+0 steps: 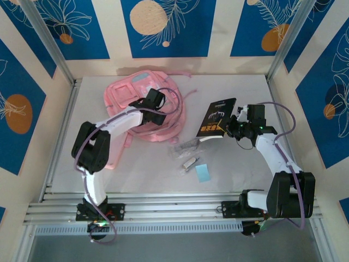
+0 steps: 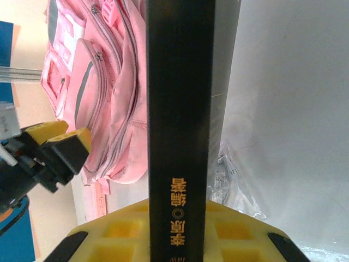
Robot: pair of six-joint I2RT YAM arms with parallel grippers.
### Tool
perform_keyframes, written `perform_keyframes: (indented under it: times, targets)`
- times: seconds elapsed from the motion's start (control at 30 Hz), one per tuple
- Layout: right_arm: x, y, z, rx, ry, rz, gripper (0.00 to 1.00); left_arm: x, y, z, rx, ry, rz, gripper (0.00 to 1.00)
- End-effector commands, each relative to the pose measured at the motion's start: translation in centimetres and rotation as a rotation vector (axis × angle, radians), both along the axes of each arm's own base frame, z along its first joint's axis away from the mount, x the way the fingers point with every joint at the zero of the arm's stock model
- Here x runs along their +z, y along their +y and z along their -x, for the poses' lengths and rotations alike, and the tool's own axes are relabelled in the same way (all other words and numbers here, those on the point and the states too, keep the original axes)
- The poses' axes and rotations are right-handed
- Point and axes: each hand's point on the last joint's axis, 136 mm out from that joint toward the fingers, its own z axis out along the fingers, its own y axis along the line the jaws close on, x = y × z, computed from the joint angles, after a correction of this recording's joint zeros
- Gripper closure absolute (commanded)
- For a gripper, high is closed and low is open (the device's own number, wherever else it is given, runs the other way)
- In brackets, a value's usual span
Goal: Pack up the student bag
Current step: Open the student bag at the center of the table.
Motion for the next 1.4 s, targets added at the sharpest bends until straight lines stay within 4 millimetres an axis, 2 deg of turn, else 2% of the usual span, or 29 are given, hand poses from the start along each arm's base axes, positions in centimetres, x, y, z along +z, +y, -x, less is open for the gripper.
perform_keyframes:
  times: [0.0,0.1,0.2,0.5,0.73,0.83,0.87,0.9,0.97,1.0,1.07,1.13,1.23,1.37]
  targets:
    - [3.0,0.8,-0.4,0.049,-0.106,-0.011,1.0,-2.6,0.3,-0.5,-0.029,0.049,-0.053,0.29]
    - [3.1,0.6,-0.4,0.042,-0.111,-0.005,1.0,-4.9,0.8,-0.5,-0.027,0.103,-0.078,0.3]
    - [3.4,0.4,-0.4,0.034,-0.117,0.004,1.0,-6.5,0.6,0.2,-0.037,0.165,-0.078,0.35]
    - [3.5,-0.2,-0.7,0.007,-0.125,0.021,1.0,-5.7,-0.9,5.0,-0.071,0.333,0.089,0.3]
    - [3.1,-0.1,-0.7,0.009,-0.117,0.008,1.0,-7.8,-0.8,3.8,-0.09,0.375,0.035,0.29]
    - [2.9,-0.3,-0.5,0.0,-0.117,0.012,1.0,-9.5,-0.4,3.1,-0.076,0.397,-0.009,0.31]
    - [3.0,-0.3,-0.4,-0.003,-0.117,0.013,1.0,-10.1,-0.3,3.0,-0.072,0.406,-0.02,0.36]
    - [3.1,-0.4,-0.3,-0.005,-0.122,0.015,1.0,-10.5,-0.2,3.0,-0.069,0.411,-0.026,0.53]
    - [3.4,-0.5,-0.2,-0.006,-0.134,0.019,1.0,-11.2,0.0,3.2,-0.067,0.425,-0.029,0.99]
    - [3.5,-0.6,-0.1,-0.004,-0.142,0.023,1.0,-11.2,-0.3,3.5,-0.079,0.444,-0.014,1.0]
    - [4.0,-0.6,0.0,0.004,-0.164,0.032,1.0,-10.2,-1.0,4.1,-0.109,0.46,0.029,1.0]
    - [4.6,-0.4,0.0,0.025,-0.193,0.032,1.0,-8.2,-1.9,4.3,-0.134,0.448,0.09,1.0]
    - [5.8,0.5,0.0,0.09,-0.257,0.014,1.0,-3.1,-3.6,4.2,-0.176,0.391,0.213,1.0]
    - [6.8,2.1,0.1,0.199,-0.301,-0.032,1.0,4.8,-5.1,3.3,-0.229,0.3,0.378,1.0]
